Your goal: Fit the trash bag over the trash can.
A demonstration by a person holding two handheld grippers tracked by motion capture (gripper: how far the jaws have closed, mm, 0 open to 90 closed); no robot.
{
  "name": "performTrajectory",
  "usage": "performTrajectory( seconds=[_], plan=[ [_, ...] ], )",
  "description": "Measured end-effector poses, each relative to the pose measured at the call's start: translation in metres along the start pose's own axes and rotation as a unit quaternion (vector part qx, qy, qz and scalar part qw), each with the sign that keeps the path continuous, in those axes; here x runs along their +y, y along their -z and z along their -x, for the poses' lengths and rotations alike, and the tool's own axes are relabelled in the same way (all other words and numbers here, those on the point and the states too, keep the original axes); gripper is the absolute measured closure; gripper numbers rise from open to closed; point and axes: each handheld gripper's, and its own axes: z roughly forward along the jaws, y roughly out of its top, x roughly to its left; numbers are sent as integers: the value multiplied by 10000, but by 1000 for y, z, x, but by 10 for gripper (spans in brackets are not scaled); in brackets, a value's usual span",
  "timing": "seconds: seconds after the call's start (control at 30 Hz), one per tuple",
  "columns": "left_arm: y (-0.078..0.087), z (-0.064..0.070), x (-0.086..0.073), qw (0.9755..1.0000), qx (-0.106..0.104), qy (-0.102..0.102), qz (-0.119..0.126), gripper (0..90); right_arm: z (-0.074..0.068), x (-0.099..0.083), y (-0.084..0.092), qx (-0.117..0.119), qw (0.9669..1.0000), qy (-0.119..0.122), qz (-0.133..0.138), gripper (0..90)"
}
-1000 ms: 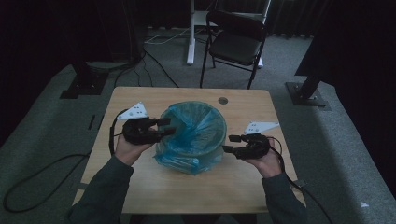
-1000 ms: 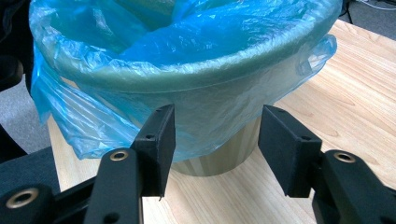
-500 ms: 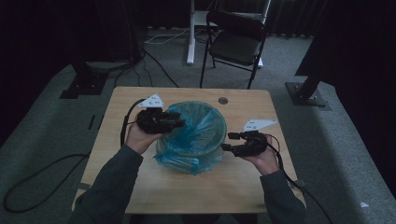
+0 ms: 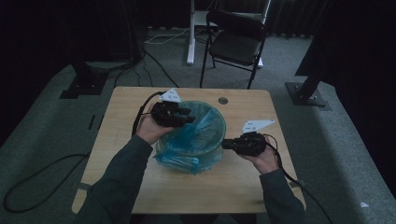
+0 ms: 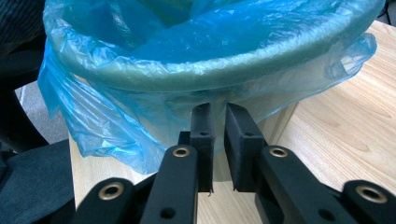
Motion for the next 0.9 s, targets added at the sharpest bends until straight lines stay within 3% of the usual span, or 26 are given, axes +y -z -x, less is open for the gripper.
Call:
performTrajectory(
  seconds=[0.27, 0.5, 0.63, 0.9],
  plan=[
    [-16, 2, 10, 9992, -9, -144, -364, 600, -1, -1, 2, 81, 10000, 32, 9, 792],
    [-31, 1, 16, 9957, 183, -347, -838, 600, -1, -2, 4, 117, 9999, 2, 17, 766],
    [-37, 1, 21, 9949, 214, -376, -910, 600, -1, -3, 4, 126, 9999, -7, 20, 761],
    [-58, 4, 24, 9876, 265, -510, -1462, 596, 0, -3, 6, 141, 9999, -11, 39, 752]
  ],
)
